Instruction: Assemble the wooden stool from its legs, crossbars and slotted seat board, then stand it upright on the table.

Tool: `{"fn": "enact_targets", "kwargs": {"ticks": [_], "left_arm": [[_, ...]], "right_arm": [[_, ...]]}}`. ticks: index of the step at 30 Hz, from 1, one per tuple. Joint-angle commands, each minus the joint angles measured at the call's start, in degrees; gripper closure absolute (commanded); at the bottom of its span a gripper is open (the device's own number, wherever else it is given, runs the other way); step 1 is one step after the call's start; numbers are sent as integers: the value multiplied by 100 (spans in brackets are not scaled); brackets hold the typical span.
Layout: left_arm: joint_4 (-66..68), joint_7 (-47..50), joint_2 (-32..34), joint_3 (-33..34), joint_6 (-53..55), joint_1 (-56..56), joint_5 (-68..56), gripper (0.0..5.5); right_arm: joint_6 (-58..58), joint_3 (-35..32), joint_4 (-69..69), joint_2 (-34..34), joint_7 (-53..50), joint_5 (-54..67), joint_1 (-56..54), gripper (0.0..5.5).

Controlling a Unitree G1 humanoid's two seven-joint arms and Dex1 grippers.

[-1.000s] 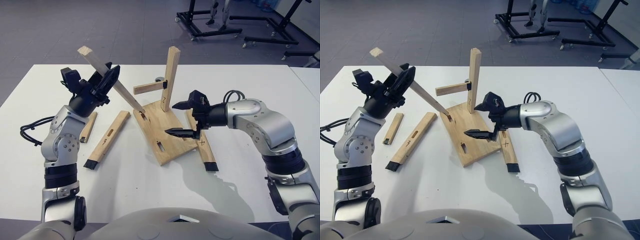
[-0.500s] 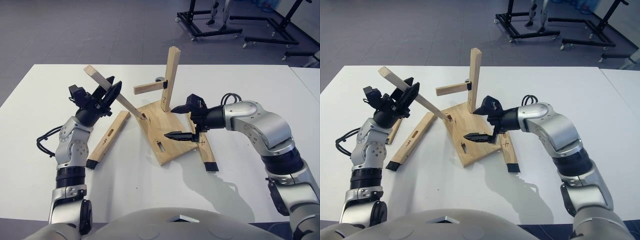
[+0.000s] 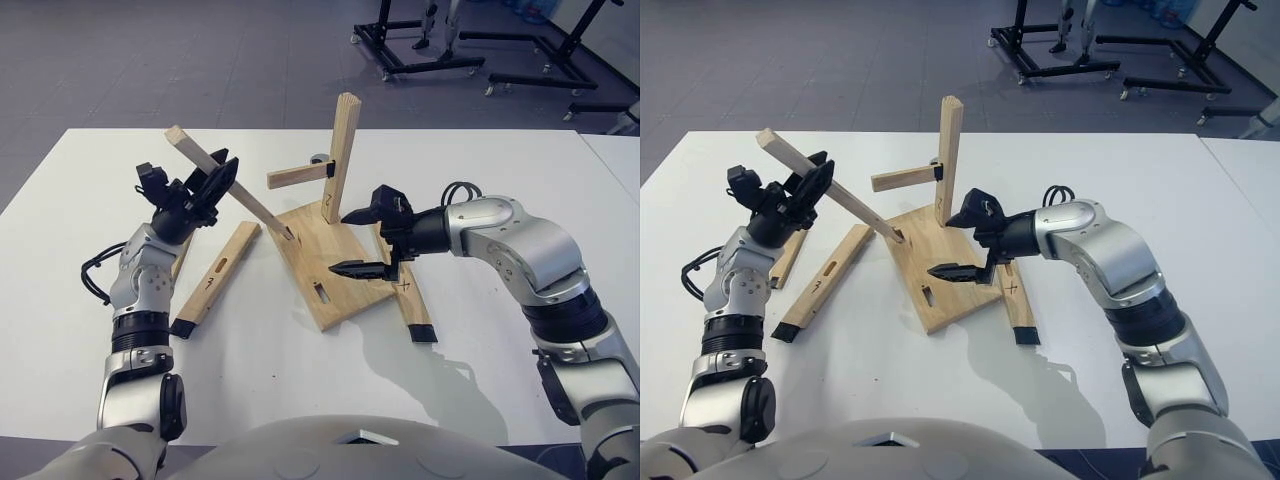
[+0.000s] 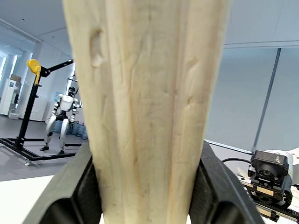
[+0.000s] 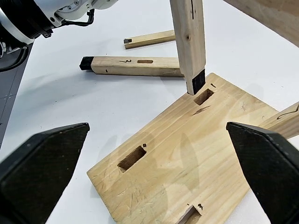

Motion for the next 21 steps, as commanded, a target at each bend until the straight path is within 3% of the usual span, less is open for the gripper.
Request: {"fn": "enact_targets", "kwargs": {"ticks": [1,21], "left_arm": [[302,-179,111,-62,-51,-305,193,349],[1569,-768,54,55,-341,-859,503,349]], "right_arm": [[19,23,-37,7,-28,33,-97,10],[39,79,-124,56,-78,83,-51,10]]}}
